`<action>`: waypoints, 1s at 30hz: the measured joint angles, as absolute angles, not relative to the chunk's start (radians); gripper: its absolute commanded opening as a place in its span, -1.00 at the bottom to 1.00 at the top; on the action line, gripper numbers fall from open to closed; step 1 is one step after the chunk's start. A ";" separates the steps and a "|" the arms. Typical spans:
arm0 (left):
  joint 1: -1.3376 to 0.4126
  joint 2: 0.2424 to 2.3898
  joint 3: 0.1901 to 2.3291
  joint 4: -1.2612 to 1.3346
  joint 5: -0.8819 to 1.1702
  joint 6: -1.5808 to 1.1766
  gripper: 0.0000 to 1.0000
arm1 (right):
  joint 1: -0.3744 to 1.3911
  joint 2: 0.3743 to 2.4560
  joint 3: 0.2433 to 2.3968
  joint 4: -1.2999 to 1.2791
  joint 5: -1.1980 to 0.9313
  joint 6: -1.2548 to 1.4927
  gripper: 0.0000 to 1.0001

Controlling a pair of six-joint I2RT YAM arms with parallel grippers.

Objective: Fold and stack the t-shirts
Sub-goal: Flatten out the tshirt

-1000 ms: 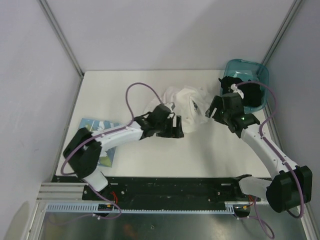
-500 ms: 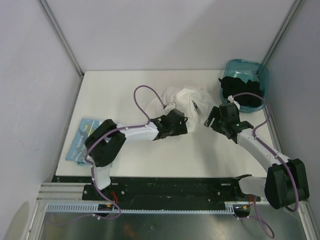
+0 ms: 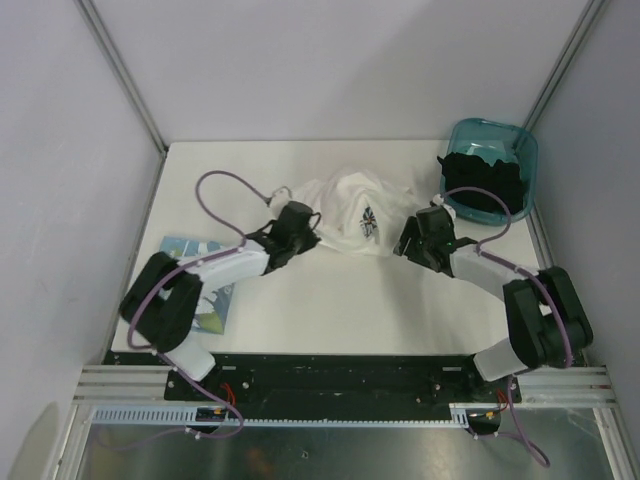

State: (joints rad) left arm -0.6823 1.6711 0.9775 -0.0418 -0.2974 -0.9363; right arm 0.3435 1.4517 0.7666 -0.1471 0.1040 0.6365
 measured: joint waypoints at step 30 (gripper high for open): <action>-0.433 1.365 0.976 -0.146 -0.292 -0.779 -1.00 | 0.509 1.638 1.011 -0.140 0.316 0.662 -1.00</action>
